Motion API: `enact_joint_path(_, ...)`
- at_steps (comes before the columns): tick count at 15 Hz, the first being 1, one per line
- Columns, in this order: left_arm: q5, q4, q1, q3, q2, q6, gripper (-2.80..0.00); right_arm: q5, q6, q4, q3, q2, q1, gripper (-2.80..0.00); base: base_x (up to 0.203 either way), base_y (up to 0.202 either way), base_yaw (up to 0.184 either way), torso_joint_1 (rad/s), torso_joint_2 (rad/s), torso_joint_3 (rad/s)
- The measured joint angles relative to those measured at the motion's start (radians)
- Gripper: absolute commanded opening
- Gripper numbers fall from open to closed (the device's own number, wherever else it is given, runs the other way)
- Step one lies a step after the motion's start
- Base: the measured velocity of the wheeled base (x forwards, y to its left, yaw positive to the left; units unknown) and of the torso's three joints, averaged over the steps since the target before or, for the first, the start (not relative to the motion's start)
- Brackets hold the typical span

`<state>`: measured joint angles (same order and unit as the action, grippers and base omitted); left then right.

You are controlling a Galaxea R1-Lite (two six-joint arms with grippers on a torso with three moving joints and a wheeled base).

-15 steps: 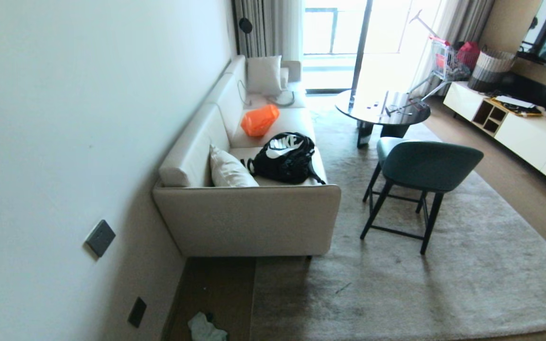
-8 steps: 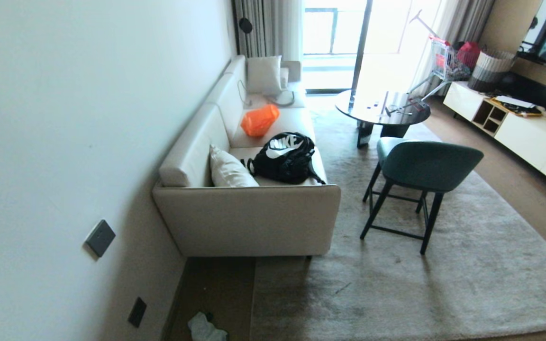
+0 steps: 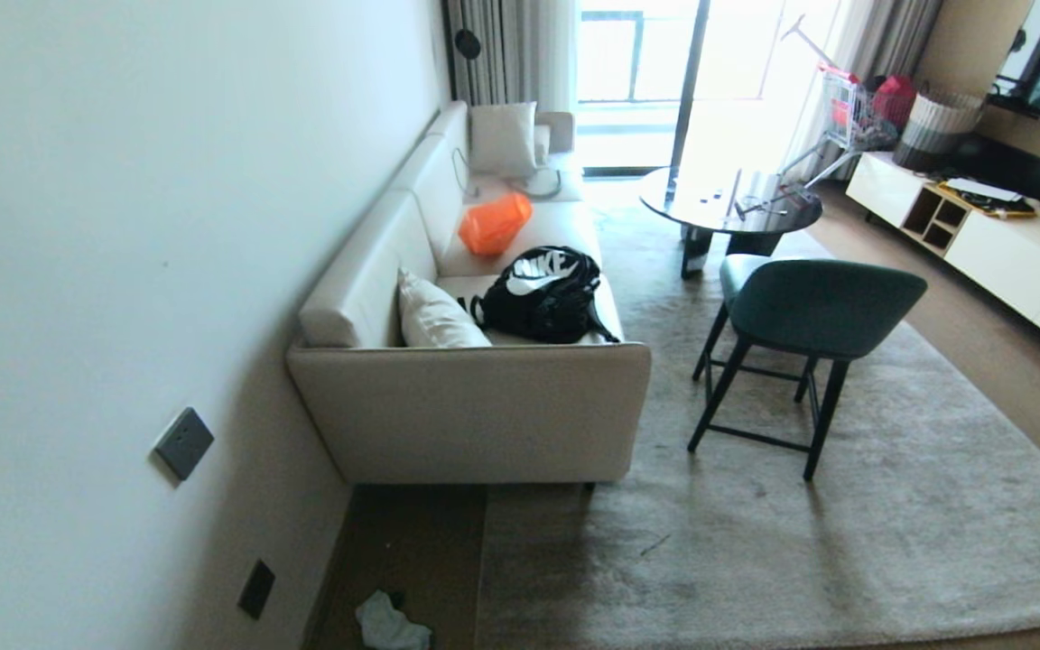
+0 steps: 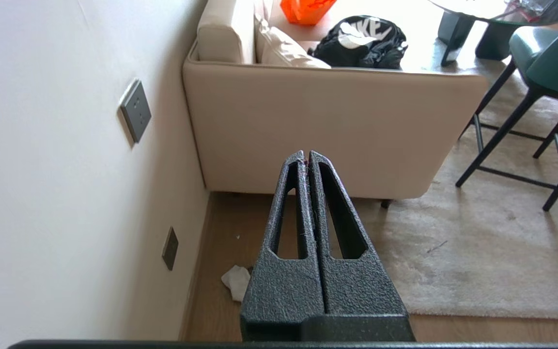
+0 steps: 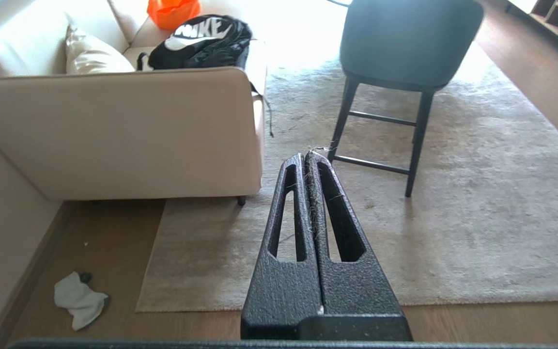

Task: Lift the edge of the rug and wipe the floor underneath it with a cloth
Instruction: Pick up the rag

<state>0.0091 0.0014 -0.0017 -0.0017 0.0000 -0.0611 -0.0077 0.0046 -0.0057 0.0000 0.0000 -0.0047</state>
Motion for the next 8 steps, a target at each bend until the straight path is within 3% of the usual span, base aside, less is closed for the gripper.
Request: enact_joint_path(8, 0.0, 0.0, 0.0, 0.0, 0.0, 0.0, -2.8, 0.0, 0.0, 0.0, 0.0, 0.0, 0.0, -2.8, 0.0, 0.0, 0.0, -0.132, 0.33, 0.195)
